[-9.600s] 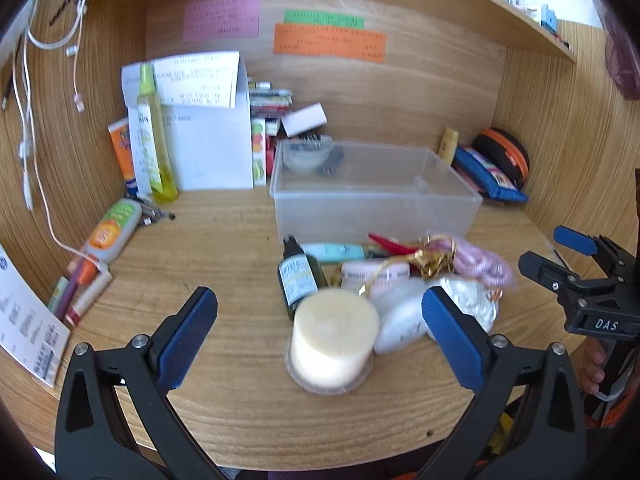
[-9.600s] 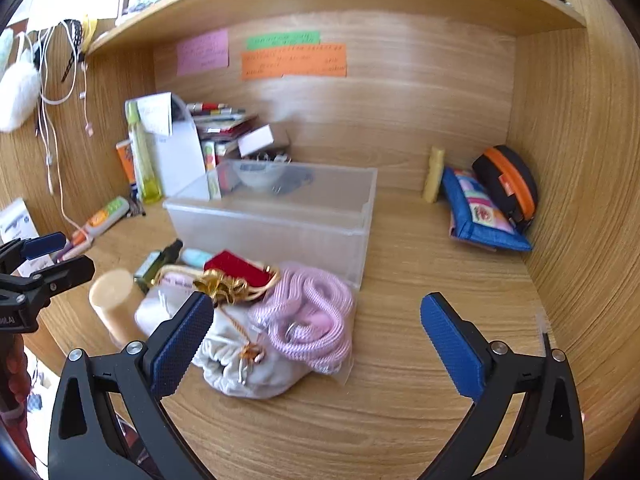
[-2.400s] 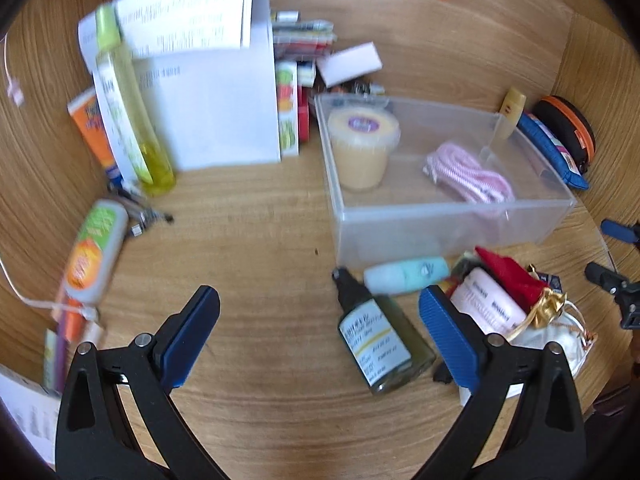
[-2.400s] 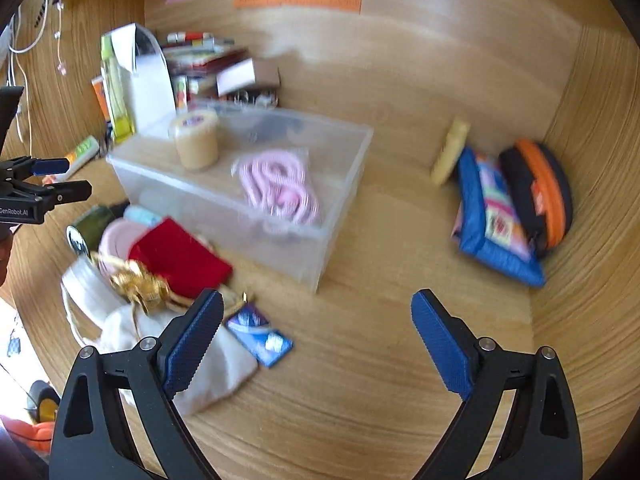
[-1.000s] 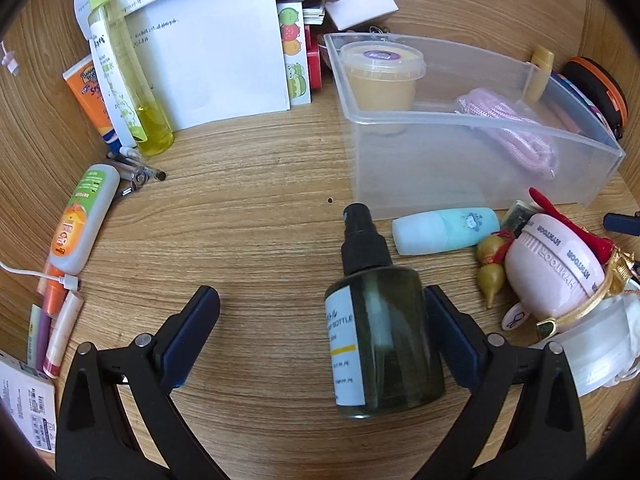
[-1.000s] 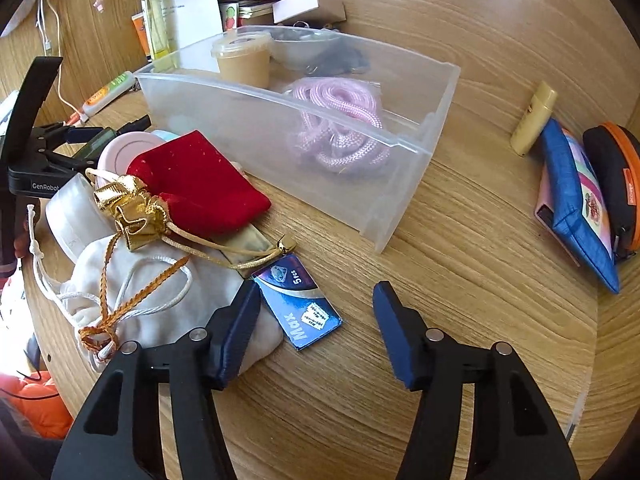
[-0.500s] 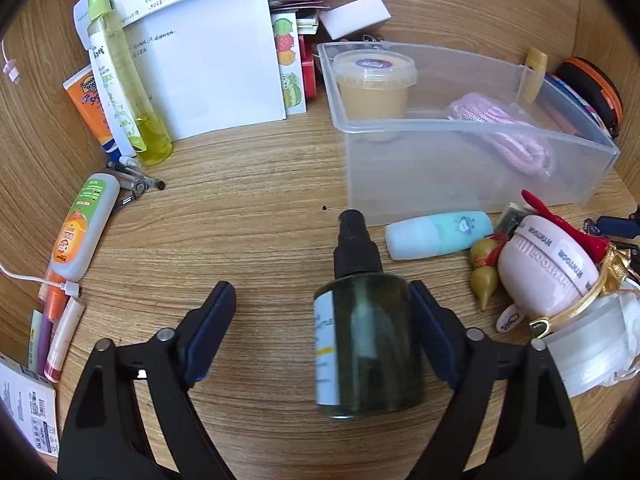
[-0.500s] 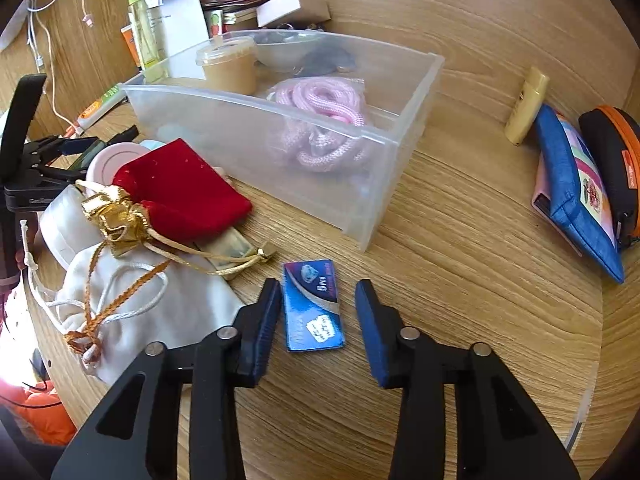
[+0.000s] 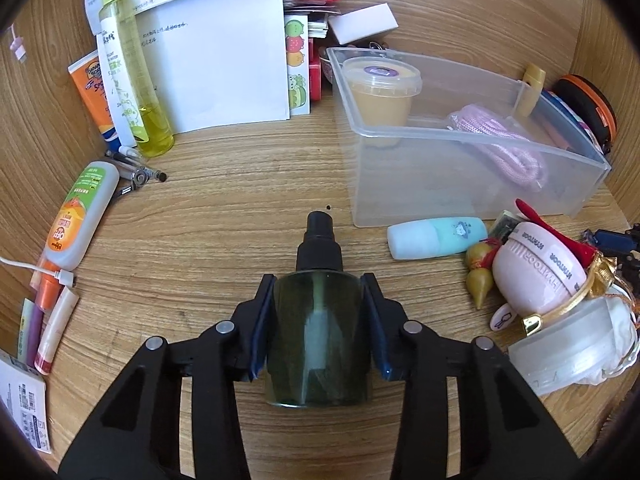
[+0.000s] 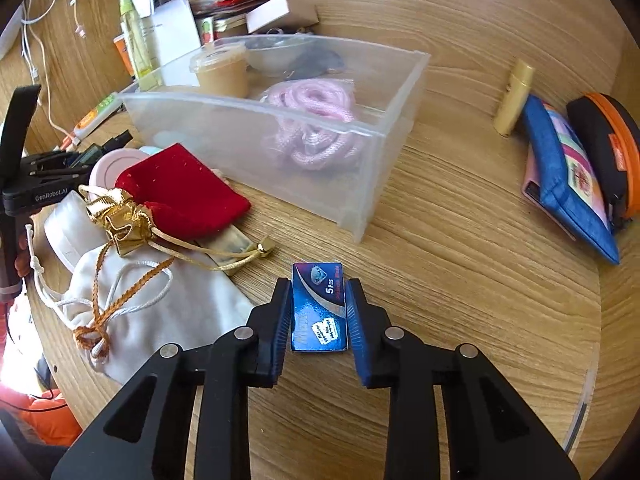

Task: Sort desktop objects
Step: 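Grasp the dark green pump bottle with the left tool while the right tool grasps the small blue box, then carry the bottle and blue box into the clear box and open both tools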

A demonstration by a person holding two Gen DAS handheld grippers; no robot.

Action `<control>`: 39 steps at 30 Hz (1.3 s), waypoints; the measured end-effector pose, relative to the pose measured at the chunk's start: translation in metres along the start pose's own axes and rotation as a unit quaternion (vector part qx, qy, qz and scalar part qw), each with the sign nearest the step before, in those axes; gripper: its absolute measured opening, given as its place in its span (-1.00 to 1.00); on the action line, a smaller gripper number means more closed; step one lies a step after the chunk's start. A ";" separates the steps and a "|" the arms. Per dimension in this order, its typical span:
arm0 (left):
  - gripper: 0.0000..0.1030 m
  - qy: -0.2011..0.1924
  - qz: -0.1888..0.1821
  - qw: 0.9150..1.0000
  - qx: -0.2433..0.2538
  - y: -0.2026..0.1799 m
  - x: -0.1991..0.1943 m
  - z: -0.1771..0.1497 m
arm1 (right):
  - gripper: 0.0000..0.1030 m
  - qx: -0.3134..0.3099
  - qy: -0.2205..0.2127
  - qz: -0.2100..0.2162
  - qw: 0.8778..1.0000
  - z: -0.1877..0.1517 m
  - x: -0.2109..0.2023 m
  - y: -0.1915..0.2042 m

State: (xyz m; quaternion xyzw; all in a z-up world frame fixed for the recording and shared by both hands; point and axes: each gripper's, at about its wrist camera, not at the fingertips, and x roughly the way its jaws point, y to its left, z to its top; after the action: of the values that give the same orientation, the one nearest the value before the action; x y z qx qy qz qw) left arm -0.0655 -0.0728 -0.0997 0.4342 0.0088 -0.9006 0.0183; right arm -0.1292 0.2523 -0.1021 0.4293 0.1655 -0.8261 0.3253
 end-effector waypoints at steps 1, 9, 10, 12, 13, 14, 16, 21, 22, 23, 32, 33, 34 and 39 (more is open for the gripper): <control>-0.20 -0.001 0.002 1.000 -0.005 0.001 -0.001 -0.001 | -0.52 0.003 -0.003 -0.001 1.000 -0.001 -0.003 -0.001; -0.20 -0.025 -0.003 1.000 -0.014 0.003 -0.016 0.000 | -0.52 0.026 -0.034 -0.007 0.999 -0.001 -0.031 -0.008; -0.20 -0.029 -0.003 0.999 -0.012 0.003 -0.020 0.001 | -0.52 0.026 -0.039 -0.008 0.999 0.000 -0.035 -0.007; -0.20 -0.039 -0.006 0.999 -0.009 0.001 -0.028 0.003 | -0.52 0.020 -0.049 -0.007 0.999 0.004 -0.042 -0.006; -0.20 -0.045 -0.006 0.999 -0.007 0.000 -0.032 0.005 | -0.52 0.017 -0.053 -0.009 0.998 0.005 -0.045 -0.005; -0.20 -0.050 -0.006 0.999 -0.006 -0.001 -0.035 0.006 | -0.52 0.014 -0.057 -0.011 0.998 0.007 -0.048 -0.004; -0.20 -0.059 -0.008 0.998 -0.005 0.000 -0.042 0.010 | -0.52 0.010 -0.064 -0.012 0.998 0.010 -0.054 -0.002; -0.20 -0.083 -0.013 0.996 -0.011 0.000 -0.056 0.020 | -0.52 -0.002 -0.084 -0.013 0.996 0.022 -0.066 0.004; -0.20 -0.087 -0.015 0.996 -0.014 0.001 -0.058 0.024 | -0.52 -0.004 -0.089 -0.011 0.996 0.025 -0.068 0.006; -0.20 -0.090 -0.018 0.996 -0.015 0.000 -0.059 0.026 | -0.52 -0.006 -0.093 -0.010 0.996 0.028 -0.069 0.007; -0.20 -0.111 -0.037 0.993 -0.006 -0.010 -0.065 0.053 | -0.52 -0.011 -0.121 0.009 0.993 0.058 -0.072 0.015; -0.20 -0.110 -0.039 0.993 -0.007 -0.010 -0.063 0.057 | -0.52 -0.012 -0.124 0.011 0.992 0.060 -0.072 0.015; -0.20 -0.110 -0.042 0.993 -0.007 -0.011 -0.061 0.061 | -0.52 -0.014 -0.126 0.012 0.992 0.064 -0.072 0.016; -0.20 -0.112 -0.055 0.992 -0.005 -0.017 -0.056 0.076 | -0.52 -0.015 -0.137 0.027 0.990 0.080 -0.072 0.018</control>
State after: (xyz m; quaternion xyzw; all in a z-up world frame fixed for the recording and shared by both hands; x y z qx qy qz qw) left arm -0.0910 -0.0564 -0.0086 0.3298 0.0348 -0.9430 -0.0288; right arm -0.1347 0.2231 0.0035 0.3114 0.1205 -0.8654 0.3735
